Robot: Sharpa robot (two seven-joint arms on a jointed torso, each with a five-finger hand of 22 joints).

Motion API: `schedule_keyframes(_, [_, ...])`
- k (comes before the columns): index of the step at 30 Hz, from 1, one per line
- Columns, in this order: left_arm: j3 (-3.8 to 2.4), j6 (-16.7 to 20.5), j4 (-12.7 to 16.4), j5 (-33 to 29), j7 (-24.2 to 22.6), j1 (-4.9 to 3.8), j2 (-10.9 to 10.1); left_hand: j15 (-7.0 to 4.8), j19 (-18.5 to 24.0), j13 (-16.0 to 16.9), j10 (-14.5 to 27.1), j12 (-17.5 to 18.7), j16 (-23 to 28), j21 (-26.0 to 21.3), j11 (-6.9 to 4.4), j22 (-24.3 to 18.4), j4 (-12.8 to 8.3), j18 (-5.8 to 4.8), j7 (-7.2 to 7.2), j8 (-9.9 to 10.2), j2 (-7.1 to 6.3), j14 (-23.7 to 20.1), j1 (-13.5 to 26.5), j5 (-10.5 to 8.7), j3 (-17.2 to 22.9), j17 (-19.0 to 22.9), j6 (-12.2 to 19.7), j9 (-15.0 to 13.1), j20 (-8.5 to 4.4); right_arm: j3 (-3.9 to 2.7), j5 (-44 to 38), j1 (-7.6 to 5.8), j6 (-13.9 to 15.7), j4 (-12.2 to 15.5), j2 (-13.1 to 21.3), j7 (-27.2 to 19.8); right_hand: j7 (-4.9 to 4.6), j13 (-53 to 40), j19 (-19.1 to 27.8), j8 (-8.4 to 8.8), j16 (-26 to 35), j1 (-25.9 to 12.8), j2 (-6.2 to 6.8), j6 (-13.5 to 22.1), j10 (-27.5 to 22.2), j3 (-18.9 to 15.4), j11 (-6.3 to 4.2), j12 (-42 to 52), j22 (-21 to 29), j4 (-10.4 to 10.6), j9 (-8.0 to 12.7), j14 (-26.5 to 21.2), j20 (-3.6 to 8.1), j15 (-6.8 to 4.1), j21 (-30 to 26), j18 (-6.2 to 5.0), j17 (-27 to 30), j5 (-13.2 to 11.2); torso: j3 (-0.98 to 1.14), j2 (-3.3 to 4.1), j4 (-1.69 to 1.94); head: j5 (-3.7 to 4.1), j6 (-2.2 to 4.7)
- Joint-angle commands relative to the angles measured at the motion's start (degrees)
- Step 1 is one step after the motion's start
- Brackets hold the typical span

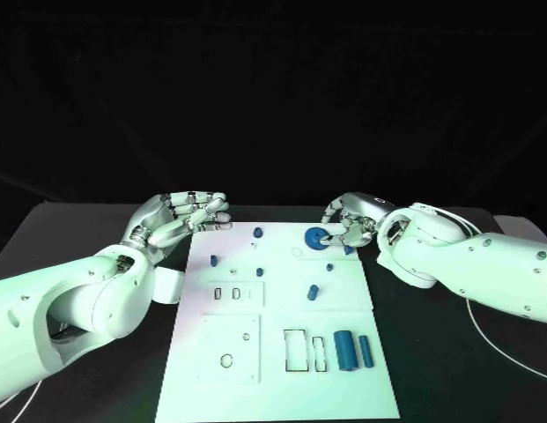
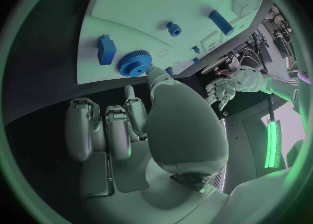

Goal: Assemble the parts on the task board

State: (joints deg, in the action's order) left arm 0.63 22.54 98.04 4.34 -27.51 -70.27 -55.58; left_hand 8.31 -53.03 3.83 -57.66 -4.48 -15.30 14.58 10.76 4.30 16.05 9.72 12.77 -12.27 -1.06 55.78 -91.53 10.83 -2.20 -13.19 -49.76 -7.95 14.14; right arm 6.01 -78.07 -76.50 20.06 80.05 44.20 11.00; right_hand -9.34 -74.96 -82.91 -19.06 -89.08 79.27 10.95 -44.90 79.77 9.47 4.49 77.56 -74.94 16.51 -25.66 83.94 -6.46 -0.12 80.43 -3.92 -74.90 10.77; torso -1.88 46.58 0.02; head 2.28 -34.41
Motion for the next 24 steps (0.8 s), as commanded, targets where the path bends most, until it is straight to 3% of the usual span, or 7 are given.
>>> schedule_keyframes(1, [-0.05,-1.19,-0.03,-0.19,-0.29,-0.06,0.24,-0.01,-0.03,0.02,0.24,0.35,0.21,-0.20,0.18,-0.08,0.06,0.81,1.27,0.18,-0.03,-0.26,-0.52,0.28,0.30,-0.10,0.25,0.07,0.30,0.07,-1.30,0.08,-0.53,-1.02,-0.88,0.32,-0.06,-3.44,-0.50,-0.34,-0.28,0.25,-0.17,0.48,0.55,-0.37,0.10,0.49,-4.33,-0.02,-0.08,5.69,0.11,0.51,0.45,1.17,-13.35,0.25,0.05,-0.04,0.00,0.09,-0.05])
schedule_keyframes(24, [-0.05,-1.41,-0.34,-0.19,-0.15,-0.06,0.61,-0.01,-0.03,0.02,0.24,0.35,0.21,-0.20,0.18,-0.08,0.06,0.81,1.27,0.18,-0.03,-0.26,-0.52,0.28,0.30,-0.10,0.25,0.07,0.30,0.41,-2.02,1.07,-2.19,-4.10,-3.76,-0.05,-0.04,-4.11,-0.86,-0.85,-0.55,0.45,-0.70,0.17,0.87,-0.33,0.11,1.21,-5.00,-0.09,-0.16,5.84,0.03,0.56,0.97,1.31,-14.05,0.34,0.13,-0.02,-0.04,-0.24,-0.35])
